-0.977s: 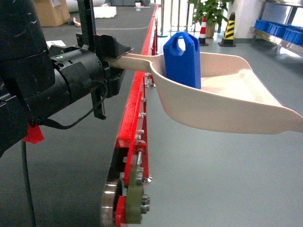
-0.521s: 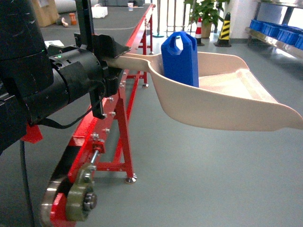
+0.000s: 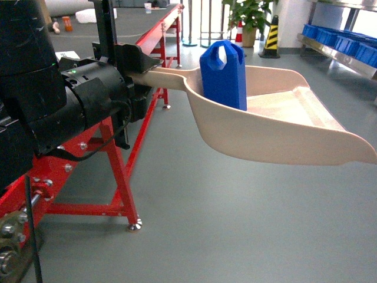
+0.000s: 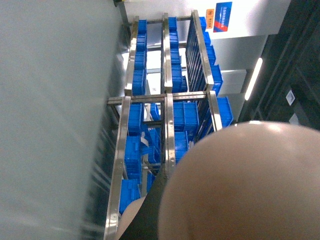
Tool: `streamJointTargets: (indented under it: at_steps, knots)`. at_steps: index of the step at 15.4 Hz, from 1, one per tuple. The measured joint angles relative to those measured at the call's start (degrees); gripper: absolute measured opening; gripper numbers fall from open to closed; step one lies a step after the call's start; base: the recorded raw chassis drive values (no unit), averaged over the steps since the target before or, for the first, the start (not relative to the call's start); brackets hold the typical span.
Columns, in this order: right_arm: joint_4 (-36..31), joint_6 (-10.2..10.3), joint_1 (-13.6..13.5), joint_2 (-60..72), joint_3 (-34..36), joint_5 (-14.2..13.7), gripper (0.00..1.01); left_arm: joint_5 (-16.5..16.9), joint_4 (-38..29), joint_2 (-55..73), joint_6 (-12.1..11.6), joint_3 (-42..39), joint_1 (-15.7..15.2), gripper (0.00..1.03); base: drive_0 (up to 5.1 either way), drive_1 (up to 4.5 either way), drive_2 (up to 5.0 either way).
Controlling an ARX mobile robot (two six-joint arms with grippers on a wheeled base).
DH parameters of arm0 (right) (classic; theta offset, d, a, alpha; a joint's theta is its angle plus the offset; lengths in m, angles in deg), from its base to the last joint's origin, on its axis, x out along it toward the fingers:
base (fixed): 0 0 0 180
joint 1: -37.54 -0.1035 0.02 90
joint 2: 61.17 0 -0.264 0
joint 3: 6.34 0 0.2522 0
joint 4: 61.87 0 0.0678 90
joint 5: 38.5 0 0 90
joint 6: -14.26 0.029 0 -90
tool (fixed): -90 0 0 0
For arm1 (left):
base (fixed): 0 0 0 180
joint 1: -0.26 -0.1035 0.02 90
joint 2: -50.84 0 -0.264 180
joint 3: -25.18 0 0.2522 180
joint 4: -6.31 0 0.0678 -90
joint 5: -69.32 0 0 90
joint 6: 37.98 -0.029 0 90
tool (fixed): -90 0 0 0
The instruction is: Place part in tray to right shelf
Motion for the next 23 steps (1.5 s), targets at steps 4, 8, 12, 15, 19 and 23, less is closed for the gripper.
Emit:
streamJointTargets:
  at_steps: [4,8,12,15,19,23]
  knots:
    - [0.04,0.0,0.0,0.0,0.0,0.0,0.98,0.0,0.11,0.0,-0.02,0.0,0.02,0.14,5.0,-2.41,-2.4]
    - [0.02,0.0,0.0,0.0,0.0,0.0,0.98,0.0,-0.2,0.0,-0.02,0.0,0.0,0.14,5.0,-2.46,-2.5]
    - [-0.04,0.0,0.0,0.0,0.0,0.0,0.98,0.02,-0.17,0.02,-0.02,0.0,0.02,0.14,5.0,-2.46,-2.5]
    - [0.04,-0.02,0.0,0.0,0.0,-0.02,0.98,0.0,-0.2,0.02,0.0,0.0,0.02,0.14,5.0,-2.4,-2.4]
    - [-0.04,-0.02,-0.02,0.0,0.0,0.0,0.98,0.07,0.02,0.02,0.0,0.0,0.02,0.14,4.9,-2.18,-2.7]
    - [-0.13,0.0,0.0,-0.13,0.0,-0.02,0.98,0.0,-0.37,0.02,0.0,0.02,0.07,0.14,3.4,-0.79,-2.9]
